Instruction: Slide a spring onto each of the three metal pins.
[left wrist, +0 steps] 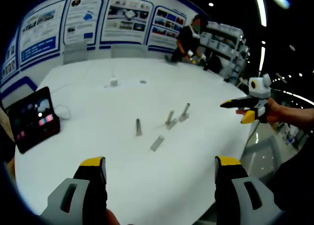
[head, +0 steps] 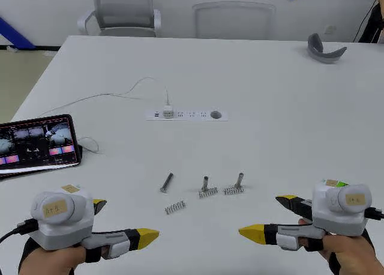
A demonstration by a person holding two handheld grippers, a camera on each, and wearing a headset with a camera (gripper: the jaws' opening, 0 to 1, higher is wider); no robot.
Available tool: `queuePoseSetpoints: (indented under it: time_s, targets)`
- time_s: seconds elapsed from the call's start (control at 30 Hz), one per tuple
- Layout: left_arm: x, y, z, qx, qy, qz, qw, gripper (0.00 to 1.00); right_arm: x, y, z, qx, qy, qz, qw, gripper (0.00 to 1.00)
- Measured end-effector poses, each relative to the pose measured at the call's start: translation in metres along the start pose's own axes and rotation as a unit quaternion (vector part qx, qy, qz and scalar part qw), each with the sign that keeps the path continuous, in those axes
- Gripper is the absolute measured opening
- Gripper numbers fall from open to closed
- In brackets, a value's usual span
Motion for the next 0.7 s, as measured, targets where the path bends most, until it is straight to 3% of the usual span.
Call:
queuePoseSetpoints:
  time_s: [0.47, 0.7]
  targets:
    - [0.002, -0.008, 0.011, -0.006, -0.004, -0.004, 1.0000, 0.90, -0.013, -0.003, 0.002, -0.003, -0.013, 0.006, 0.9999, 0.97]
    - [0.002, -0.013, 0.018, -0.009, -0.016, -0.004, 0.9998, 0.89, -0.021, -0.006, 0.002, -0.003, -0.021, 0.013, 0.9997, 0.96]
Point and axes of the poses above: the centre of the closed fingertips' face, and the gripper's own axes: z roughly forward along the fingers, y roughly to its right, x roughly out of its top, the point moved 6 cm from there along -z, roughly backward along the fingers, and after that the axes turned 3 degrees about x, right-handed, at the moved point
